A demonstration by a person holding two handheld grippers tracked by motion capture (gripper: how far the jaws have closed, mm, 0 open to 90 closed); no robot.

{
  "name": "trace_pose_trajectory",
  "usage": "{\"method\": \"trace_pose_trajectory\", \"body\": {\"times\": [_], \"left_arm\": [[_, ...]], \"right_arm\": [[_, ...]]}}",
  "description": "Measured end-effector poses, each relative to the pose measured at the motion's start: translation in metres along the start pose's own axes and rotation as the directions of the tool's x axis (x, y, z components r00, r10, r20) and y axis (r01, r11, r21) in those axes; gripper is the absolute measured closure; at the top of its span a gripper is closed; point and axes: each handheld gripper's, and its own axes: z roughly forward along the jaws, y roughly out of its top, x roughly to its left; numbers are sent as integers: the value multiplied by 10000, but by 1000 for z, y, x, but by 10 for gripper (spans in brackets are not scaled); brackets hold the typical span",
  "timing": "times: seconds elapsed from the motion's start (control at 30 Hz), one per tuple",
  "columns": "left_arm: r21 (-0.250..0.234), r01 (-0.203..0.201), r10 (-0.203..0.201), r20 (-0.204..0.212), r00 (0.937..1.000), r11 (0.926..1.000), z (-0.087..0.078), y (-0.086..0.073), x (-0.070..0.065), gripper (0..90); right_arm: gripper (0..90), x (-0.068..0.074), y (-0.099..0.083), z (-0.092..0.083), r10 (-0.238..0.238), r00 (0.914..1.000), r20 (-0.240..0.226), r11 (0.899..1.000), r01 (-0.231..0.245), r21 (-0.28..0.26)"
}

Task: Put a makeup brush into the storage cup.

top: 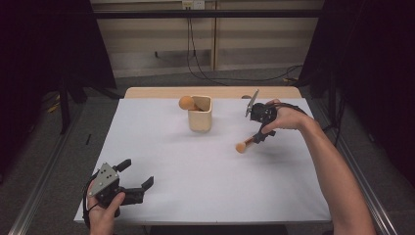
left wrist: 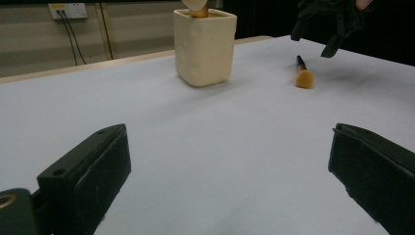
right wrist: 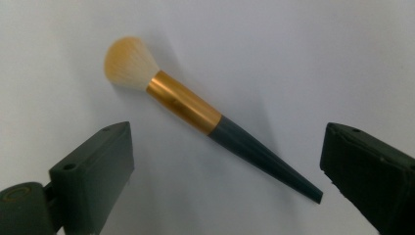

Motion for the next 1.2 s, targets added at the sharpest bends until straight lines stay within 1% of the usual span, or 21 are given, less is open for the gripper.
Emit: {"method": "trace_pose_trajectory", "body": {"times": [0.07, 0.1, 0.17, 0.23, 0.27, 0.3, 0.33, 0.4, 0.47, 0.53, 0.63, 0.67, 0.7, 0.73, 0.83, 0.87, 0.9, 0.97, 1.03, 1.1, 1.2], "left_arm": [[-10, -19, 19, 8, 10000, 10000, 0, 0, 0, 20], [-11, -14, 14, 11, 10000, 10000, 0, 0, 0, 21], [-17, -10, 10, 24, 10000, 10000, 0, 0, 0, 20], [10, -5, 5, 134, 9999, 10000, 0, 0, 1, 22], [34, 0, -1, 154, 9999, 10000, 0, 0, 1, 24], [43, 4, -5, 160, 9999, 10000, 1, 0, 1, 25], [60, 0, -1, 149, 9999, 10000, 1, 0, 0, 25], [60, -35, 34, 176, 9998, 10000, 1, 0, 1, 25], [60, -13, 12, 170, 9999, 10000, 2, 0, 1, 25], [104, -18, 16, 201, 9998, 9999, 2, 0, 0, 25], [155, -40, 36, 261, 9997, 9999, 2, 0, -1, 25], [147, -49, 45, 274, 9996, 9999, 2, 0, -1, 25], [126, -43, 39, 290, 9996, 9999, 2, 0, -1, 25], [123, -52, 48, 279, 9996, 9999, 3, 0, -1, 25], [143, -47, 42, 293, 9996, 9999, 2, 0, 0, 25], [169, -46, 40, 357, 9994, 9998, 2, 0, 0, 27], [177, -49, 43, 368, 9993, 9998, 2, 0, 0, 27], [170, -27, 21, 340, 9994, 9999, 2, 0, 0, 27], [149, -20, 15, 320, 9995, 9999, 2, 0, 0, 28], [158, -16, 12, 301, 9995, 9999, 3, 0, 0, 27], [136, -43, 39, 292, 9996, 9999, 2, 0, 0, 28]], "right_arm": [[101, -1, 4, 3, -202, 9997, -126, 9996, 205, 174], [124, -2, 7, 5, -325, 9994, -148, 9994, 327, 126], [141, -2, 9, 9, -359, 9990, -273, 9991, 365, 211], [191, -1, 10, 15, -565, 9973, -472, 9961, 595, 652], [201, -1, 10, 18, -705, 9964, -463, 9930, 745, 920], [200, -1, 9, 21, -822, 9959, -384, 9909, 858, 1041], [199, -2, 9, 23, -824, 9958, -401, 9887, 867, 1220], [200, -3, 8, 25, -883, 9955, -346, 9874, 920, 1285], [212, -4, 8, 26, -807, 9964, -242, 9898, 829, 1155], [237, -7, 8, 26, -880, 9961, -52, 9877, 880, 1294], [250, -7, 7, 27, -750, 9970, -212, 9894, 771, 1228], [259, -7, 7, 28, -859, 9961, -194, 9882, 877, 1257], [271, -7, 7, 28, -849, 9960, -286, 9876, 879, 1302], [288, -7, 6, 29, -933, 9952, -282, 9867, 962, 1312], [359, -6, 6, 34, -913, 9954, -286, 9841, 946, 1502], [357, -6, 6, 37, -880, 9958, -269, 9822, 912, 1640], [384, -7, 7, 38, -780, 9963, -352, 9822, 828, 1683], [457, -7, 8, 37, -766, 9955, -554, 9816, 850, 1711], [558, -5, 8, 36, -790, 9939, -768, 9805, 914, 1739], [577, -3, 9, 35, -826, 9930, -839, 9787, 967, 1810], [593, -3, 8, 35, -687, 9939, -860, 9800, 834, 1809]]}}
